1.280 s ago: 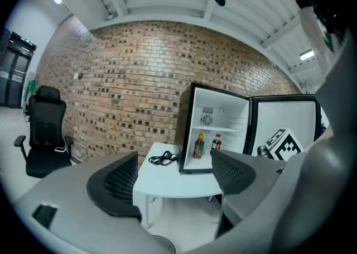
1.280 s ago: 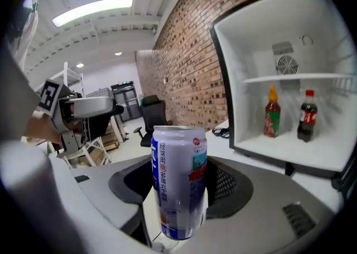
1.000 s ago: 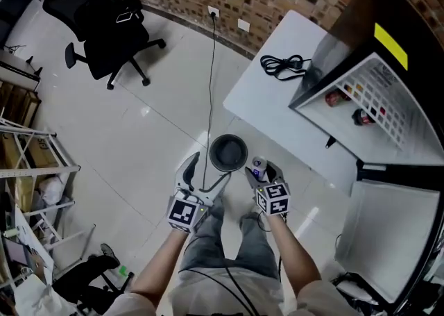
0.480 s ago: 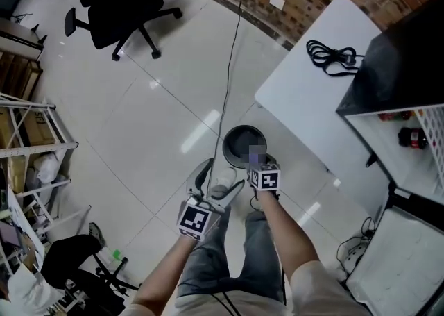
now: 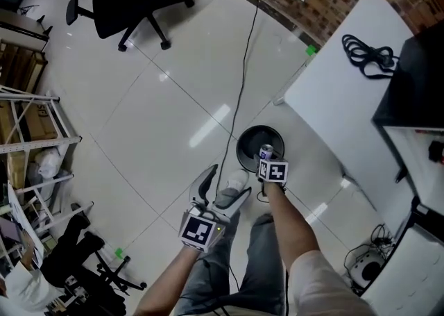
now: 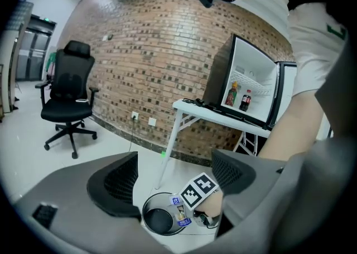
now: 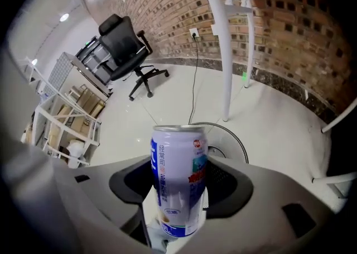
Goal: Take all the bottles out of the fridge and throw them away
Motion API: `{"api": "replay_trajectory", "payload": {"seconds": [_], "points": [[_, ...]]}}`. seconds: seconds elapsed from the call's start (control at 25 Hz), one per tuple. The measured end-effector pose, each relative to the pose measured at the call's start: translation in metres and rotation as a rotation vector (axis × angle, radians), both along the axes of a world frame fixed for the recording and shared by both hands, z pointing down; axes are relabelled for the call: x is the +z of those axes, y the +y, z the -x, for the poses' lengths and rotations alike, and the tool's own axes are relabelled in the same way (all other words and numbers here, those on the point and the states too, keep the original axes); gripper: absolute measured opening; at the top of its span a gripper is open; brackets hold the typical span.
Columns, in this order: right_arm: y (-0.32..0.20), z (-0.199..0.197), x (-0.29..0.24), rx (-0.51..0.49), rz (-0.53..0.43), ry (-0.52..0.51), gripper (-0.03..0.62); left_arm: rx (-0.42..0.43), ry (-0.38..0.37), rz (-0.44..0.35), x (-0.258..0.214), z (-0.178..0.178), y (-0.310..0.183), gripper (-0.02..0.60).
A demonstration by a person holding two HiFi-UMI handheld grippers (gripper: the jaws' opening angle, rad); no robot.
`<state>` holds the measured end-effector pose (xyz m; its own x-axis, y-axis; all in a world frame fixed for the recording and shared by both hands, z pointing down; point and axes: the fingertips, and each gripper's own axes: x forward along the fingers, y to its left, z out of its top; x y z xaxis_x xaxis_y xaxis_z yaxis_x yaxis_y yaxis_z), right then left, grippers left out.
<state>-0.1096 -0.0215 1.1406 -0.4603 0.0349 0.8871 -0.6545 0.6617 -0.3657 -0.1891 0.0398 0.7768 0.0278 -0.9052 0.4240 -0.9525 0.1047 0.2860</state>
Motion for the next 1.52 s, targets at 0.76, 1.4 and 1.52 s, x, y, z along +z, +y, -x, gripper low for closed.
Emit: {"api": "replay_trajectory", "payload": {"seconds": [0.76, 1.4, 1.52], "points": [[0.005, 0.009, 0.089, -0.074, 0.011, -0.005, 0.315, -0.047, 0.013, 0.037, 0.087, 0.045, 0.0, 0.393], [-0.01, 0.014, 0.007, -0.178, -0.083, -0.079, 0.357, -0.009, -0.016, 0.022, 0.061, 0.039, -0.02, 0.393], [-0.017, 0.016, -0.052, -0.173, -0.132, -0.151, 0.357, -0.007, -0.009, 0.014, 0.032, 0.034, -0.029, 0.393]]}}
